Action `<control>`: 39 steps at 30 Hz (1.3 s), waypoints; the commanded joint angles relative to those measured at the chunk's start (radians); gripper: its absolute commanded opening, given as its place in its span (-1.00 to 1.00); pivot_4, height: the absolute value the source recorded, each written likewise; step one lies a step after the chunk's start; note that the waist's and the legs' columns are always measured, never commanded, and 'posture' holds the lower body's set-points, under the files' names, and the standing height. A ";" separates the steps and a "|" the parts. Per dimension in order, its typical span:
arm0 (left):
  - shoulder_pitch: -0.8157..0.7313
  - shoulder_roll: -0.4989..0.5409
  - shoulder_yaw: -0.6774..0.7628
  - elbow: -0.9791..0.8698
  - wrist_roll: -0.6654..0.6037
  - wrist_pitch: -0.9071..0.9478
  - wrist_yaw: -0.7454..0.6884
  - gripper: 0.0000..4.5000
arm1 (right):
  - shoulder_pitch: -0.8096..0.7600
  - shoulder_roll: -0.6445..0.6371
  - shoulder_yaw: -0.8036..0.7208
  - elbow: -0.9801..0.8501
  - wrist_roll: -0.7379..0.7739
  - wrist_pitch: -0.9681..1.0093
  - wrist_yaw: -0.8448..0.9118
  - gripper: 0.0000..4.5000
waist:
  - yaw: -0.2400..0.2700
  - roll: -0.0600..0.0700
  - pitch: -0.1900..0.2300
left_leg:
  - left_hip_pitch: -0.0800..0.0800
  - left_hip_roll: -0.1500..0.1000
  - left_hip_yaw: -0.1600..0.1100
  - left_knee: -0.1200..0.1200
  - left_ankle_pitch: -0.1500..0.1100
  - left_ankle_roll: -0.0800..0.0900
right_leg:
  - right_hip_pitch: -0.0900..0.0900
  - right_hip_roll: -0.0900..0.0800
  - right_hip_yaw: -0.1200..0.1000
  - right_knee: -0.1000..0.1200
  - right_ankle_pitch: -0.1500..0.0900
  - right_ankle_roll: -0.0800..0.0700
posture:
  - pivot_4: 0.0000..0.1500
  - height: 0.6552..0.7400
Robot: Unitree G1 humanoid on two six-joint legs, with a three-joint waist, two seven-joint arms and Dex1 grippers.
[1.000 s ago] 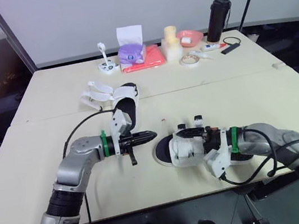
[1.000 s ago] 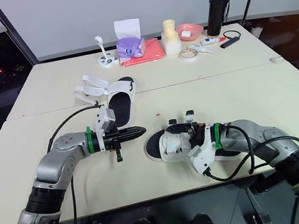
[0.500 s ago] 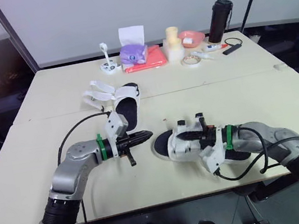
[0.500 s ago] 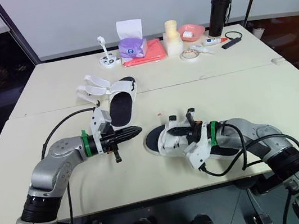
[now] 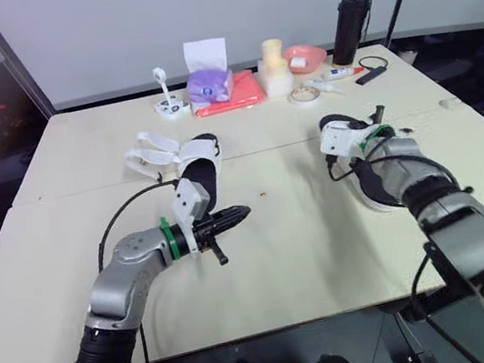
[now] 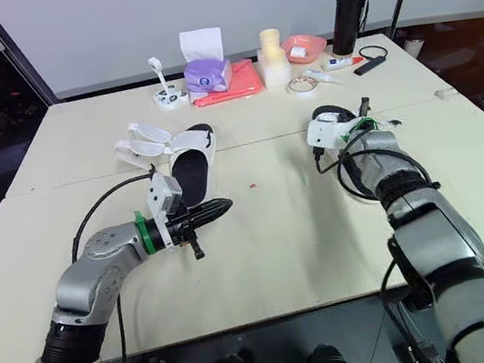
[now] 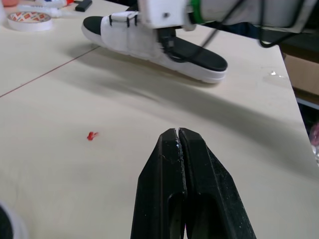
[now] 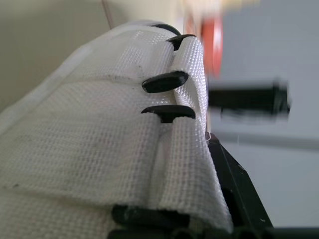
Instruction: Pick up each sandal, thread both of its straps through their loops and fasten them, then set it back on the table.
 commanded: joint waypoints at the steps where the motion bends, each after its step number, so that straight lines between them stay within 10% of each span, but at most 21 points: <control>1: 0.017 0.008 0.028 -0.053 -0.010 -0.017 0.022 -1.00 | -0.058 0.021 0.006 0.132 0.031 0.023 -0.079 -1.00 | 0.000 0.000 0.000 | 0.000 0.000 0.000 -0.001 0.001 -0.002 | -0.001 0.000 0.000 0.000 0.000 0.000 | 1.00 0.87; 5: 0.042 0.008 0.029 -0.082 -0.010 -0.013 0.048 -1.00 | -0.063 0.034 0.016 0.184 0.057 0.013 -0.081 -1.00 | 0.001 0.000 0.000 | 0.000 0.000 0.000 0.000 0.001 -0.002 | 0.000 0.000 0.000 0.000 0.000 0.000 | 1.00 0.87; 14: 0.048 0.007 0.027 -0.083 -0.015 -0.014 0.066 -1.00 | -0.055 0.016 0.040 0.170 0.100 -0.014 0.016 0.97 | -0.004 -0.001 0.000 | 0.004 0.000 -0.001 0.000 0.001 -0.001 | 0.005 0.001 -0.001 0.002 0.000 0.000 | 1.00 0.87; 20: -0.006 0.005 0.016 -0.003 0.028 -0.073 0.051 -1.00 | 0.044 -0.064 0.021 -0.049 0.168 -0.013 0.215 0.99 | -0.002 -0.001 -0.001 | 0.006 0.000 -0.001 0.001 0.000 0.002 | 0.007 0.001 -0.002 0.002 0.000 0.000 | 1.00 0.87; 30: -0.110 -0.004 -0.006 0.145 0.165 -0.231 0.091 -1.00 | 0.674 -0.230 -0.281 -1.369 0.446 0.590 0.734 0.99 | 0.003 -0.003 -0.002 | 0.007 0.000 -0.003 0.003 -0.002 0.004 | 0.010 0.001 -0.004 0.001 0.000 0.000 | 1.00 0.87; 39: -0.231 0.080 -0.093 0.371 0.528 -0.532 0.268 -0.74 | 0.682 -0.066 -0.531 -1.904 0.975 1.028 0.921 1.00 | 0.014 -0.005 -0.002 | 0.008 0.000 -0.003 0.003 -0.003 0.005 | 0.011 0.000 -0.003 0.000 0.000 0.000 | 1.00 0.87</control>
